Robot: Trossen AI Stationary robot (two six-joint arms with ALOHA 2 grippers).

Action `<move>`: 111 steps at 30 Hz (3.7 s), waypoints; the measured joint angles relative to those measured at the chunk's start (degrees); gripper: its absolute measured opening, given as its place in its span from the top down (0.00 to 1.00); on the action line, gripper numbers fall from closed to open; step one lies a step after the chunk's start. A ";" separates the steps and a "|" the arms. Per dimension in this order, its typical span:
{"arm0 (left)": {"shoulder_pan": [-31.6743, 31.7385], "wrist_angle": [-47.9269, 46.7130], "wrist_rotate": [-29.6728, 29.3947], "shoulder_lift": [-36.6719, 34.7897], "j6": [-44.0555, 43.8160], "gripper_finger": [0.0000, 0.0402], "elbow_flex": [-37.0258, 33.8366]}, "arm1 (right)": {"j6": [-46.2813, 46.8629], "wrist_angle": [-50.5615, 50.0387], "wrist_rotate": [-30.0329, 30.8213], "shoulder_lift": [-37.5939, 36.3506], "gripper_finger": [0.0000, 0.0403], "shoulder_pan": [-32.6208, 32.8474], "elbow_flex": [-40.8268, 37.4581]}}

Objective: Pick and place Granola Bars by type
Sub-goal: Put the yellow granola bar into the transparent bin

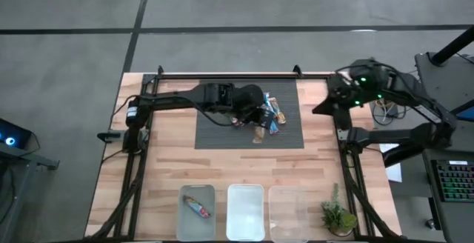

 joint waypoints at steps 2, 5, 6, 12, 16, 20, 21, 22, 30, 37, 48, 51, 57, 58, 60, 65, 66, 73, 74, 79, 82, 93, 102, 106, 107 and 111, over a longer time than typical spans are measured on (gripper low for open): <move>-0.88 2.45 0.45 0.00 1.55 0.81 0.02 | 0.51 -0.07 -0.99 -1.71 0.98 0.00 0.00; -2.21 5.39 0.77 0.00 3.56 0.81 0.02 | 2.20 -0.11 -1.35 -3.81 0.98 0.00 0.00; -2.70 6.33 0.84 0.00 4.22 0.81 0.02 | 2.77 -0.09 -1.36 -4.29 0.98 0.00 0.00; -6.59 12.09 3.00 0.00 8.12 0.81 0.02 | 4.00 -0.09 -1.60 -7.48 0.98 0.00 0.00; -10.11 15.51 3.80 -0.05 11.10 0.81 0.02 | 3.82 -0.07 -2.18 -9.37 0.98 0.00 0.00; -13.25 17.64 3.76 -0.07 12.95 0.81 0.02 | 3.42 -0.07 -2.33 -10.93 0.98 0.00 0.71; -13.92 18.13 3.77 -0.07 13.00 0.81 0.02 | 3.31 -0.07 -2.33 -11.29 0.98 0.00 1.15; -14.62 18.54 3.75 -0.07 13.07 0.81 0.02 | 3.19 -0.03 -2.35 -11.50 0.98 0.00 1.64; -19.13 25.44 3.51 -0.07 13.99 0.81 0.02 | -2.14 0.22 -1.95 -11.99 0.98 0.00 5.70; -20.40 31.89 3.08 -0.11 13.88 0.81 0.02 | -2.83 0.23 -1.89 -11.58 0.98 0.00 7.33; -20.69 34.62 1.81 0.04 14.67 0.81 -2.89 | -2.76 -0.01 -1.77 -11.09 0.98 0.01 7.48; -20.73 37.46 1.44 0.04 14.14 0.81 -5.88 | -2.80 -0.14 -1.74 -10.74 0.98 0.00 7.47; -20.73 48.02 2.02 0.04 9.18 0.81 -14.84 | -2.82 -0.16 -1.70 -9.62 0.98 0.00 7.45; -20.73 50.13 2.06 0.04 8.44 0.81 -16.51 | -2.82 -0.16 -1.70 -9.44 0.98 0.00 7.41; -20.73 54.24 2.24 0.04 6.73 0.81 -19.89 | -3.04 -0.20 -1.71 -9.00 0.98 0.00 7.41; -20.73 63.40 2.49 0.07 1.50 0.81 -27.54 | -3.78 -0.89 -1.70 -7.94 0.98 0.01 7.41; -20.73 64.96 2.50 0.07 0.70 0.81 -28.84 | -4.05 -1.48 -1.71 -7.69 0.98 0.02 7.41; -20.77 68.03 2.51 0.11 -2.95 0.81 -31.98 | -4.57 -6.64 -1.70 -5.97 0.98 0.00 7.37; -20.80 67.95 2.51 0.11 -2.92 0.81 -31.68 | -4.81 -7.01 -1.70 -5.90 0.98 0.00 7.37; -20.80 68.25 2.53 0.11 -1.24 0.81 -29.23 | -5.62 -7.46 -1.70 -6.01 0.98 0.00 7.37; -20.80 68.20 2.53 0.11 0.30 0.81 -27.84 | -5.62 -7.46 -1.70 -6.08 0.98 0.02 7.37; -20.80 63.54 2.44 2.95 1.51 0.81 -21.78 | -5.62 -7.43 -1.70 -6.01 0.98 0.01 7.37; -20.77 58.39 4.54 10.89 3.38 0.81 -8.38 | -5.40 -7.43 -1.70 -6.01 0.98 0.02 7.37; -20.77 52.82 5.63 14.62 3.39 0.81 -1.58 | -5.38 -7.43 -1.70 -6.01 0.98 0.00 7.37; -20.77 51.73 5.83 15.65 3.32 0.81 -0.21 | -5.38 -7.43 -1.70 -6.01 0.98 0.02 7.37; -20.77 49.60 6.68 19.21 2.91 0.81 4.06 | -5.32 -7.43 -1.70 -6.00 0.98 0.00 7.37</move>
